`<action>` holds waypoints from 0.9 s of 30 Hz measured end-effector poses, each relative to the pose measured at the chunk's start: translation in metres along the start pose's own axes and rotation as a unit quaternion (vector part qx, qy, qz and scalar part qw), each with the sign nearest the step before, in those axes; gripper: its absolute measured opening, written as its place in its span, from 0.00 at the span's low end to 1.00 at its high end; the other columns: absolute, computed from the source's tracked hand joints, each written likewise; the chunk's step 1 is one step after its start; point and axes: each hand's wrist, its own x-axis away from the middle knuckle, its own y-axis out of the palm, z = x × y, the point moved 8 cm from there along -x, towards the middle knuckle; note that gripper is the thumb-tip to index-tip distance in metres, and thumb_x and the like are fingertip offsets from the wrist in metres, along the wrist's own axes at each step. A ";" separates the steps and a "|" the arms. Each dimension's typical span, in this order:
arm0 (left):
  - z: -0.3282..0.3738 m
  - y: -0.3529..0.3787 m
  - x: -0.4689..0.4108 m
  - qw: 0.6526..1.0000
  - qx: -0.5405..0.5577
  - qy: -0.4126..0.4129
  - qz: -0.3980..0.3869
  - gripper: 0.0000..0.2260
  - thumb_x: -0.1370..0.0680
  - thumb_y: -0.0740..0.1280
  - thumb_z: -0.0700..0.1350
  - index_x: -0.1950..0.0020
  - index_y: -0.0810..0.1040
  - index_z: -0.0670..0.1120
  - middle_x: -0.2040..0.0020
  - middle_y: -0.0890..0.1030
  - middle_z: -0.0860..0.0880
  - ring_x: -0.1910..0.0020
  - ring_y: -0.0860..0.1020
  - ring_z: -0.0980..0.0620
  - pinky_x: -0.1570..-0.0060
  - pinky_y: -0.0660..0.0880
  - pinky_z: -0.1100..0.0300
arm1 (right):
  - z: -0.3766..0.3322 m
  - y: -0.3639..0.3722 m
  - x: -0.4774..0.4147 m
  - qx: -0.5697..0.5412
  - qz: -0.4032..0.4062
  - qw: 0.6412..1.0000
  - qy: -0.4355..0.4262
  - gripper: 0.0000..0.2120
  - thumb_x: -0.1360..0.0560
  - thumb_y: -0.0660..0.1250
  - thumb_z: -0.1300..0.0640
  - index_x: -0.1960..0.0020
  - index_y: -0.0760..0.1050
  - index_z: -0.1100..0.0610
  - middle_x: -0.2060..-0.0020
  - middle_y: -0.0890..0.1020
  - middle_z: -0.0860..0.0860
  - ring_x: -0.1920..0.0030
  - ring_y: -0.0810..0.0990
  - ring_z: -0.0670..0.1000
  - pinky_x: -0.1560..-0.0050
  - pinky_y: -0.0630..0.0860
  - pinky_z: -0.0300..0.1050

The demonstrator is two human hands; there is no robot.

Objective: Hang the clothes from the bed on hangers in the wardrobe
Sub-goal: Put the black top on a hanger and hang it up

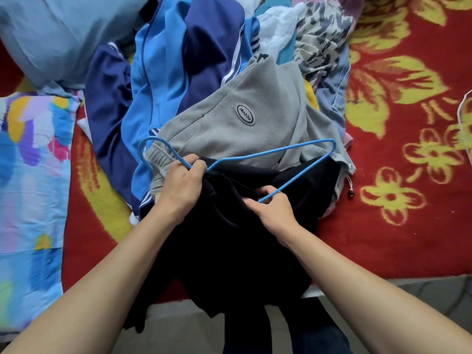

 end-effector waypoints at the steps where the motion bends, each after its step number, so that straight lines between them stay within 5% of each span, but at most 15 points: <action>1: 0.000 -0.001 0.000 1.000 0.003 0.004 0.004 0.12 0.24 0.61 0.38 0.68 0.64 0.44 0.70 0.63 0.50 0.73 0.62 0.58 0.72 0.63 0.66 | -0.002 0.006 -0.002 -0.004 -0.026 1.000 0.006 0.21 0.41 0.76 0.43 0.57 0.76 0.55 0.69 0.80 0.49 0.66 0.77 0.47 0.61 0.77 0.46; 4: -0.007 -0.007 0.001 0.999 0.024 -0.014 0.017 0.08 0.24 0.61 0.37 0.63 0.70 0.40 0.68 0.68 0.49 0.70 0.64 0.59 0.70 0.64 0.68 | -0.009 0.009 0.000 -0.001 -0.091 0.996 -0.005 0.13 0.33 0.76 0.62 0.67 0.71 0.57 0.74 0.73 0.51 0.72 0.69 0.46 0.72 0.68 0.37; 10: -0.015 -0.009 0.000 0.998 0.058 -0.027 0.001 0.05 0.27 0.63 0.42 0.60 0.74 0.41 0.67 0.72 0.49 0.65 0.68 0.55 0.67 0.66 0.66 | -0.015 -0.013 0.007 0.112 -0.147 0.976 -0.112 0.15 0.35 0.73 0.66 0.72 0.70 0.56 0.77 0.66 0.44 0.74 0.62 0.40 0.71 0.60 0.39; 12: -0.019 -0.015 -0.001 1.000 0.007 -0.005 -0.023 0.06 0.31 0.61 0.46 0.62 0.75 0.46 0.69 0.73 0.53 0.67 0.69 0.56 0.65 0.67 0.61 | -0.010 -0.046 -0.003 0.143 -0.092 0.980 -0.106 0.17 0.34 0.70 0.70 0.74 0.71 0.52 0.81 0.68 0.42 0.77 0.65 0.39 0.73 0.62 0.36; 16: -0.018 -0.008 0.008 0.992 -0.062 0.068 -0.083 0.04 0.32 0.60 0.46 0.61 0.74 0.51 0.73 0.68 0.55 0.71 0.67 0.59 0.68 0.64 0.64 | -0.006 -0.116 -0.019 0.090 -0.015 0.996 -0.022 0.12 0.30 0.66 0.72 0.62 0.74 0.56 0.72 0.75 0.51 0.75 0.74 0.44 0.75 0.73 0.34; 21: 0.001 0.000 0.006 0.983 -0.063 0.125 -0.117 0.05 0.30 0.58 0.44 0.63 0.72 0.50 0.74 0.69 0.56 0.70 0.68 0.60 0.68 0.63 0.68 | -0.023 -0.141 -0.025 0.088 -0.065 0.994 -0.013 0.11 0.28 0.65 0.73 0.60 0.76 0.58 0.70 0.76 0.53 0.71 0.77 0.46 0.68 0.79 0.38; 27: -0.017 -0.008 0.012 0.974 -0.106 0.120 -0.160 0.08 0.29 0.57 0.49 0.63 0.73 0.47 0.72 0.69 0.53 0.70 0.66 0.54 0.66 0.66 0.54 | -0.041 -0.144 -0.018 0.110 -0.162 0.980 0.010 0.09 0.27 0.65 0.73 0.58 0.77 0.61 0.68 0.77 0.55 0.70 0.79 0.49 0.71 0.77 0.36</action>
